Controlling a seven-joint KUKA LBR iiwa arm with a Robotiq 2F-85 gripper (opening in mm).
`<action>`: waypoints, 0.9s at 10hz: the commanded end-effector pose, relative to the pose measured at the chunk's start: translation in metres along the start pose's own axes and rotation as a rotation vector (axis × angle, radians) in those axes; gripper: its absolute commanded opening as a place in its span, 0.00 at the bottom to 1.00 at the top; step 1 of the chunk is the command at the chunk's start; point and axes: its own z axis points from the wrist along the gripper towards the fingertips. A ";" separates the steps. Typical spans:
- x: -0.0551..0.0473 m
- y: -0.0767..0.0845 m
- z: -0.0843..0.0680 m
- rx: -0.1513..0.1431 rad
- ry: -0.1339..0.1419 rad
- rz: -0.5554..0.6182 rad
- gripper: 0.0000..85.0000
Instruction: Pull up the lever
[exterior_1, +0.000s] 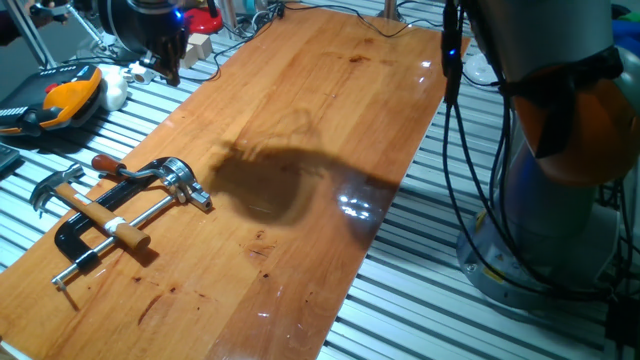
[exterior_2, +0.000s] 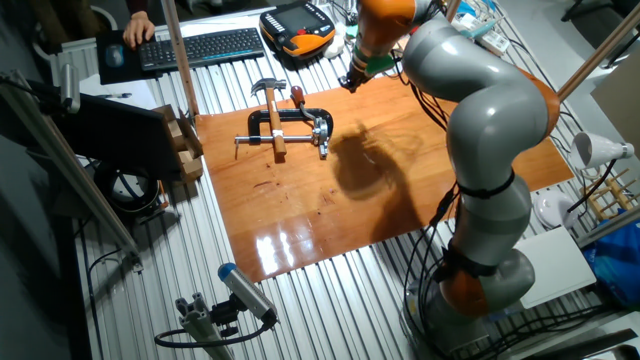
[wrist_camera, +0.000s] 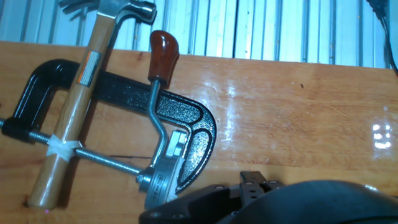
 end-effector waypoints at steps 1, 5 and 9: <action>0.000 0.000 0.000 0.004 -0.011 0.017 0.00; -0.012 0.022 0.004 -0.001 -0.010 0.050 0.00; -0.026 0.047 0.030 -0.005 -0.013 0.056 0.00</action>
